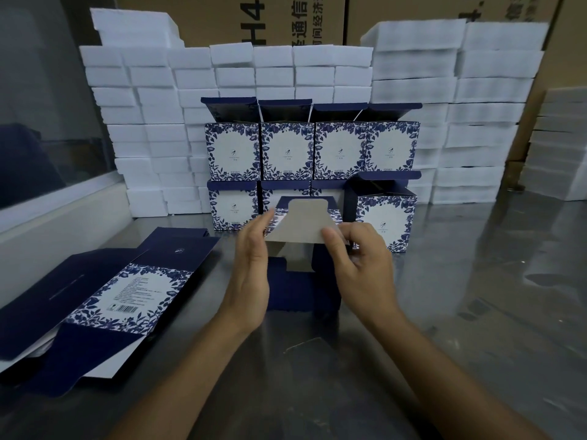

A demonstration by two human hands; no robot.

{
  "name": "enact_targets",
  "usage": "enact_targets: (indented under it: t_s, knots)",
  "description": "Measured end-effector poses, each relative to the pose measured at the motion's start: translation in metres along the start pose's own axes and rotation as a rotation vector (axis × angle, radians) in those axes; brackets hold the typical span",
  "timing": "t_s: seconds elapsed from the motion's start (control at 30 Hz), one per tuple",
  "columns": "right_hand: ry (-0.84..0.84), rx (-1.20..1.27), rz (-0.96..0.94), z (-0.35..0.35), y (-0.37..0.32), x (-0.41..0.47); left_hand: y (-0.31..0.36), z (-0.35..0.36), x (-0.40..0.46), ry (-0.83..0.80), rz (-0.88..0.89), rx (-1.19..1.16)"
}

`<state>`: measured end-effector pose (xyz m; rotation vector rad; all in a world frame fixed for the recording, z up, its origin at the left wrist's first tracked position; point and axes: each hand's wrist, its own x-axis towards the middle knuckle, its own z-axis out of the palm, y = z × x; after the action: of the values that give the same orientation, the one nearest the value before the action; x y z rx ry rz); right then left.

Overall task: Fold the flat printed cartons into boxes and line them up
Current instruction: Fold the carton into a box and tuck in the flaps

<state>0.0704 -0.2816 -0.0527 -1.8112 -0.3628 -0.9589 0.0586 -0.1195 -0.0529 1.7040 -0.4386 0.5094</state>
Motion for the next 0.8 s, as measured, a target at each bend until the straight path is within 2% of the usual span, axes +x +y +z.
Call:
enact_targets:
  t_s: [0.13, 0.17, 0.27, 0.5, 0.6, 0.8]
  knots:
    - [0.026, 0.008, 0.042, 0.0, 0.003, 0.001, 0.0, 0.003, 0.001, -0.036, -0.202, -0.318]
    - [0.02, 0.019, 0.053, 0.0, 0.004, 0.001, -0.001, 0.004, 0.001, -0.052, -0.209, -0.258]
    - [0.002, 0.039, 0.054, -0.001, 0.003, 0.0, -0.01, 0.008, -0.006, -0.058, -0.085, 0.167]
    - [-0.024, 0.068, 0.051, -0.001, 0.005, 0.001, -0.026, -0.009, -0.002, 0.165, 0.187, 0.515]
    - [-0.048, 0.074, 0.048, -0.001, 0.005, 0.001, -0.023, -0.012, 0.001, 0.187, 0.258, 0.583]
    - [-0.058, 0.087, 0.051, 0.002, 0.009, 0.001, -0.02, -0.015, 0.003, 0.169, 0.266, 0.554]
